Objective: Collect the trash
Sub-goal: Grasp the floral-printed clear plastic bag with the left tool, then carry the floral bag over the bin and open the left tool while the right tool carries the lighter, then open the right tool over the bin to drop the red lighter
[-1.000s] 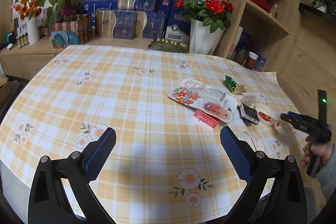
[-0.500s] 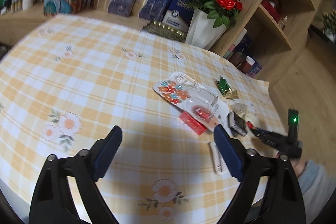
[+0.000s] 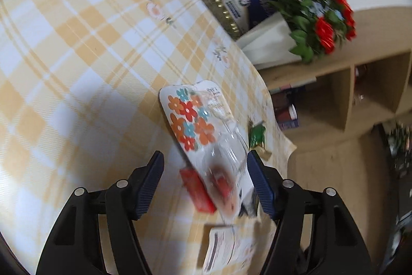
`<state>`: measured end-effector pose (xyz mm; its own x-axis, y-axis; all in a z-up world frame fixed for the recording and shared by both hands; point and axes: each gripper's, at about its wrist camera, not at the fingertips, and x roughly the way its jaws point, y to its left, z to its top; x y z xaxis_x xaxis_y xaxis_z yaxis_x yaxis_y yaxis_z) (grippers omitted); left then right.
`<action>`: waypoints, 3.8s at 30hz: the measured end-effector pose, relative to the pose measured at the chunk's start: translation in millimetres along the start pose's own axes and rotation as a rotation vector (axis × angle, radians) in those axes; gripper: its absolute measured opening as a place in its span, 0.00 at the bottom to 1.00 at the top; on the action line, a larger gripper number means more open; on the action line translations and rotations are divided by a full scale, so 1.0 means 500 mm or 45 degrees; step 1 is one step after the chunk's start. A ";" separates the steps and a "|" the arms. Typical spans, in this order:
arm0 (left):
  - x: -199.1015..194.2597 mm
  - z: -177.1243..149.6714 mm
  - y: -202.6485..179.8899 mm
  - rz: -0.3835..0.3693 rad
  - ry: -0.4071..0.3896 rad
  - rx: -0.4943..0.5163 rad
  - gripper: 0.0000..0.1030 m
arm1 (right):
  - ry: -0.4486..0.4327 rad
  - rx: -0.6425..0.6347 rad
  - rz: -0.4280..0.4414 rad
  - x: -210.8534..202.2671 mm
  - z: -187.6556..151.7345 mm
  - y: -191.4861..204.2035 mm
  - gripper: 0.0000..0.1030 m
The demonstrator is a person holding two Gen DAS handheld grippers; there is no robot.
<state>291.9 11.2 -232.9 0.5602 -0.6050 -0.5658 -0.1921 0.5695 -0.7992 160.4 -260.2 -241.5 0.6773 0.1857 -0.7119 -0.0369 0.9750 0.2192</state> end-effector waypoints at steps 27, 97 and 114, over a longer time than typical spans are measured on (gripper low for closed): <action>-0.013 0.016 -0.138 0.072 -0.178 0.341 0.21 | -0.115 0.048 0.039 -0.090 -0.014 0.009 0.25; -0.249 -0.578 -0.016 0.266 0.398 1.536 0.23 | -0.107 0.086 0.118 -0.306 -0.289 0.132 0.25; -0.312 -0.513 -0.029 0.216 0.051 1.408 0.89 | -0.056 -0.005 0.136 -0.290 -0.327 0.182 0.25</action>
<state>0.7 -45.5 -185.3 0.5647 -0.4786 -0.6723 0.5693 0.8157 -0.1026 -61.2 -178.6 -227.3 0.7009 0.2827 -0.6548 -0.1131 0.9505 0.2894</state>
